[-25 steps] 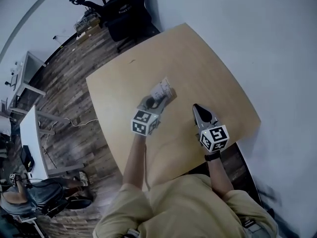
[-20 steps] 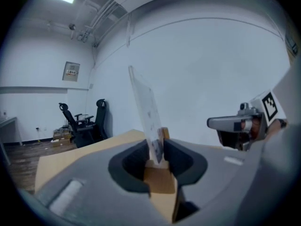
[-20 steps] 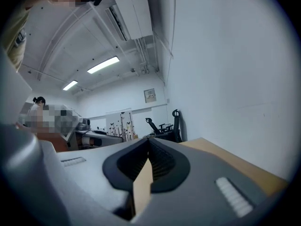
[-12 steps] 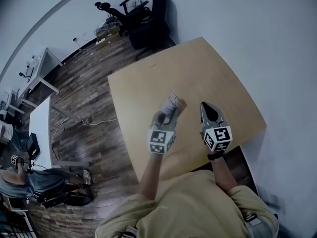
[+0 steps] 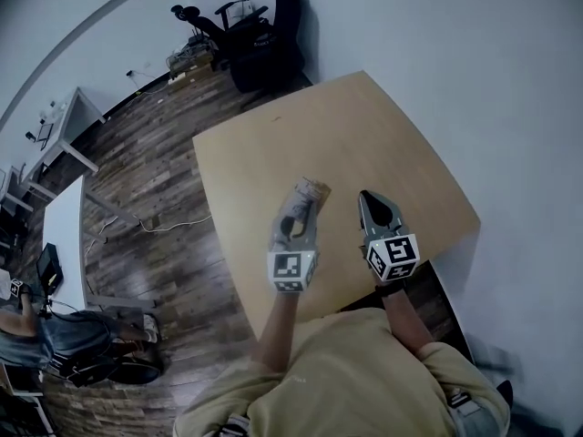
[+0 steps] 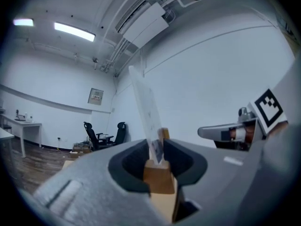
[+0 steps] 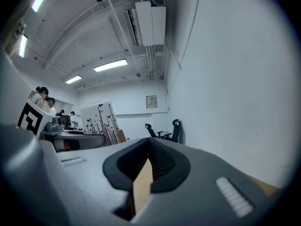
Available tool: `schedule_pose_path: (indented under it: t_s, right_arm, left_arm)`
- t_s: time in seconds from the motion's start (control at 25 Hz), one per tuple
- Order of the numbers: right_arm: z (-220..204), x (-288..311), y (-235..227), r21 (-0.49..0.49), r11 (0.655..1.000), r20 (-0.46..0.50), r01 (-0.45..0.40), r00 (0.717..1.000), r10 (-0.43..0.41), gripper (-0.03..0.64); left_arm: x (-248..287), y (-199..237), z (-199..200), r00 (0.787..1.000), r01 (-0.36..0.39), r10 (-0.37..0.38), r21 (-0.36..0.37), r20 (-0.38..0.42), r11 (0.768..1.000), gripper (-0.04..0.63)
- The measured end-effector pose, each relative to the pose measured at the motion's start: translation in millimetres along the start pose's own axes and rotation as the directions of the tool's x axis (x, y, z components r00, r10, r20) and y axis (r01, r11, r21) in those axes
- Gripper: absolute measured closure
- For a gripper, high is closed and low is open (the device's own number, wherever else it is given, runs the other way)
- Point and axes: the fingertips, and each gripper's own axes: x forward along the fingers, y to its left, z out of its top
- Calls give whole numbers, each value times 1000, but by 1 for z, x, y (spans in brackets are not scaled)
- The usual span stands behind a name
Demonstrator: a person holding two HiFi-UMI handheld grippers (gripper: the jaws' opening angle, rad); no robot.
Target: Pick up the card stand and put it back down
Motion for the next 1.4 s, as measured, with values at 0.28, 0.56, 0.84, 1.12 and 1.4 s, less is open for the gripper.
schedule_pose_path:
  t_s: [0.28,0.56,0.84,1.12,1.4]
  right_arm:
    - [-6,-32,-14,-11,998,-21,61,998,-61,612]
    - [3,-84,-63,-11,990,-41,141,989,-141,612]
    - [8,-117,-100,22,997,-43,81,996,-80,612]
    - [13,-104,-80,32,988,-68,-153,986,155,612]
    - [0,-80,-38,73,906,-91,-417,902,423,612]
  left_arm:
    - [14,-37,-8,993,116,-116,-27,-10,993,502]
    - [37,-107,2,975,222,-223,-48,-17,974,502]
    - [34,-161,3,982,176,-178,-37,-58,984,502]
    - [2,-157,11,997,-31,29,-38,-69,999,502]
    - [-44,-129,0,949,-301,294,-53,-114,952,503]
